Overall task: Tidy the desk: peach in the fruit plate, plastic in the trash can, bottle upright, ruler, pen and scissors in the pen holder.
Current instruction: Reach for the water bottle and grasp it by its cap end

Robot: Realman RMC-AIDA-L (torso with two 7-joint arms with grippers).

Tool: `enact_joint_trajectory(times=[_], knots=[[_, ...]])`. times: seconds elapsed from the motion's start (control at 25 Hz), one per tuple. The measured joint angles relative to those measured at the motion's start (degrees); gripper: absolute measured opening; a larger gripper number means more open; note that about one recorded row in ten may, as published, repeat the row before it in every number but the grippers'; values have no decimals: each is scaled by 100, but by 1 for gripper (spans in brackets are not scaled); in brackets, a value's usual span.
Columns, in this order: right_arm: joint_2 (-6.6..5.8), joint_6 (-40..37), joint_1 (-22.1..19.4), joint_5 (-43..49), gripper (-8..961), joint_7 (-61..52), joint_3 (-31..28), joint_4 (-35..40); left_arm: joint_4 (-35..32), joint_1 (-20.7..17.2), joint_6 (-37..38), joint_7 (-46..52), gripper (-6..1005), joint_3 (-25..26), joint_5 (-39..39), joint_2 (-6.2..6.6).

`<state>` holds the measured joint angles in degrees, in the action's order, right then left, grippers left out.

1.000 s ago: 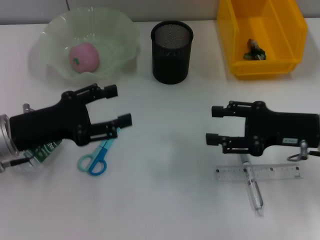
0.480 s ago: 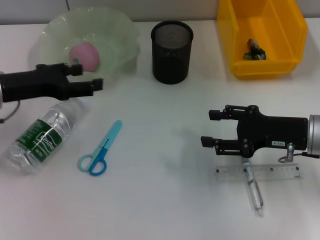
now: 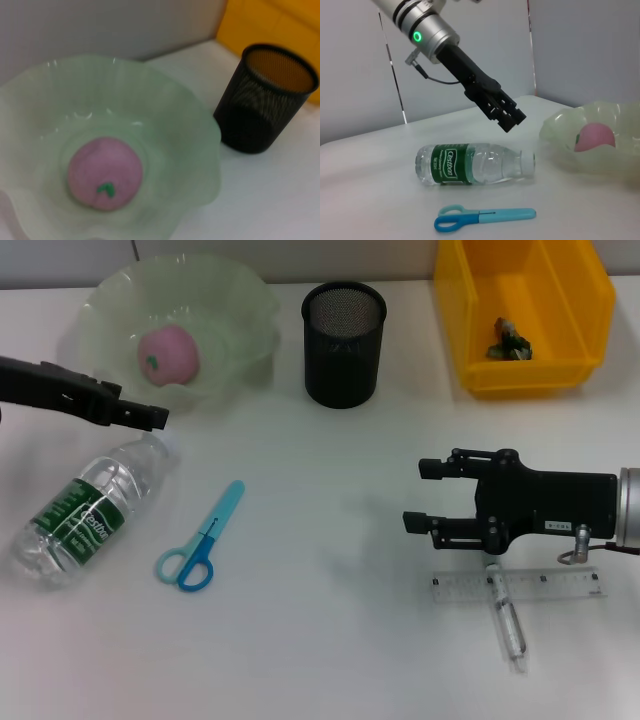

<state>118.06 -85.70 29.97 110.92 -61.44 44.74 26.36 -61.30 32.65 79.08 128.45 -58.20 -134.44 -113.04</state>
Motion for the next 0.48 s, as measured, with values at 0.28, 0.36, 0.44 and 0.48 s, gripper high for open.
enact_joint_trajectory(times=[0.28, 0.36, 0.44, 0.48], knots=[[-14, -13, -3, 0, 727, 2, 6, 0, 126, 681, 105, 491, 831, 1, -1319, -277], [-17, -19, -6, 0, 727, 2, 7, 1, 240, 840, 122, 557, 831, 2, -1594, -347], [-19, -23, -13, 0, 727, 2, 8, 1, 369, 974, 107, 640, 830, 1, -1838, -408], [-19, -25, -18, 0, 727, 2, 9, 1, 431, 1020, 90, 668, 830, 1, -1920, -432]])
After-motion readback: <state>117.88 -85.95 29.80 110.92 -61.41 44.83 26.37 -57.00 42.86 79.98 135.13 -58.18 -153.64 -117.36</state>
